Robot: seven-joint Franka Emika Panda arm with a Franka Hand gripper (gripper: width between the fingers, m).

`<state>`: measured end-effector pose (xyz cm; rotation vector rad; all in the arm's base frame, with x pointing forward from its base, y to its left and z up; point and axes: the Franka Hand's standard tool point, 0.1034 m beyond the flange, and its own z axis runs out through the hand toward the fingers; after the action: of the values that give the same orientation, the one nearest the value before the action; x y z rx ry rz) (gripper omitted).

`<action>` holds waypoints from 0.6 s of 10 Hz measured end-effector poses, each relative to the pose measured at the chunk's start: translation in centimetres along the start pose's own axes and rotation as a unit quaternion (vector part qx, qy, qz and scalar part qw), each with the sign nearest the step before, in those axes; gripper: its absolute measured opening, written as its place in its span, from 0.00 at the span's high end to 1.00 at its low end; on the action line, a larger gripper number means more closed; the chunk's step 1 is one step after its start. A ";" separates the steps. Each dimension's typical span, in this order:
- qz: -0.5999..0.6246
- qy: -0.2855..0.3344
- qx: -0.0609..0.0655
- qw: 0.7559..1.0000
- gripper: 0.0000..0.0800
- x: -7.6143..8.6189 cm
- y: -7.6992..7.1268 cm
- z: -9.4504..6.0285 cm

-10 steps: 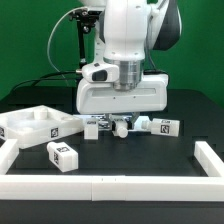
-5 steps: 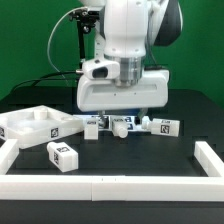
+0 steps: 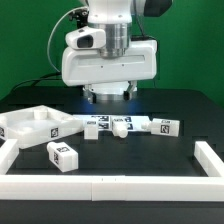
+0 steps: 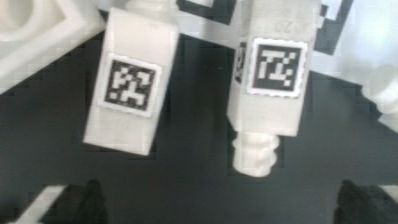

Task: Assemble one leg

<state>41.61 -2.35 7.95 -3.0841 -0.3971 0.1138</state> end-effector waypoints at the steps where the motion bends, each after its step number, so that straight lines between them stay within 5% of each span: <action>1: 0.000 0.001 0.000 1.000 0.19 0.0 0.0 -0.1; 3: -0.016 0.000 0.001 1.000 0.19 -0.2 0.7 -0.1; 5: -0.095 -0.009 0.012 0.995 0.19 -1.0 6.7 -1.3; 6: -0.136 -0.005 0.006 0.991 0.19 -0.8 9.7 -1.3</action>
Offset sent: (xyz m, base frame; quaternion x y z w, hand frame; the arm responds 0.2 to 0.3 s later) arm 0.0104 -0.1000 0.0162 0.0383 -0.0225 -0.1362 0.9897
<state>43.38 -11.91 8.95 -2.9823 -0.8065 0.1228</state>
